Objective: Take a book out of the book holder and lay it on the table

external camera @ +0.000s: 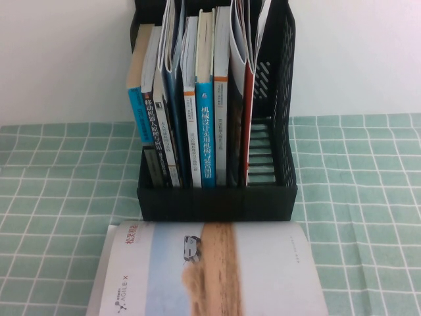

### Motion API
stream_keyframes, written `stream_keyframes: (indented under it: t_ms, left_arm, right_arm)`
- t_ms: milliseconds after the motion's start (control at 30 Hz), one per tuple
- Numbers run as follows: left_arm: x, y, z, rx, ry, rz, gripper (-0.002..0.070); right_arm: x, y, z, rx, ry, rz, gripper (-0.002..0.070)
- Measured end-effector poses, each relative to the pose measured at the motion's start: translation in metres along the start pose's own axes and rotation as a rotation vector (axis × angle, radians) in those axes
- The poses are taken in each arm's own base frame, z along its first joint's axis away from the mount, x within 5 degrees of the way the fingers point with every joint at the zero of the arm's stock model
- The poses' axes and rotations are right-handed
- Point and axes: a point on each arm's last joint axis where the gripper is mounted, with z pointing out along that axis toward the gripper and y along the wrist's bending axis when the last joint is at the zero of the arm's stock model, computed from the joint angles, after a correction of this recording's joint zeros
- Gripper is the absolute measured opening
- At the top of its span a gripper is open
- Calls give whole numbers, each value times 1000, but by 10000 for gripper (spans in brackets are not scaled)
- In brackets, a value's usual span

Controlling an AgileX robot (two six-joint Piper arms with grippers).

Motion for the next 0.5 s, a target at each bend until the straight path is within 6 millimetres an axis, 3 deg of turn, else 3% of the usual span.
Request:
stream_keyframes:
  t_ms: [200,367,500]
  left_arm:
    - [0,0,0,0,0,0,-3]
    - [0,0,0,0,0,0,-2]
    - [0,0,0,0,0,0,-2]
  right_arm:
    - [11,-20,-19,265,-87,3,-1]
    - [32,-23,-33,482,-145,8,-1]
    - [50,-25,-32,623,-130,51,-1]
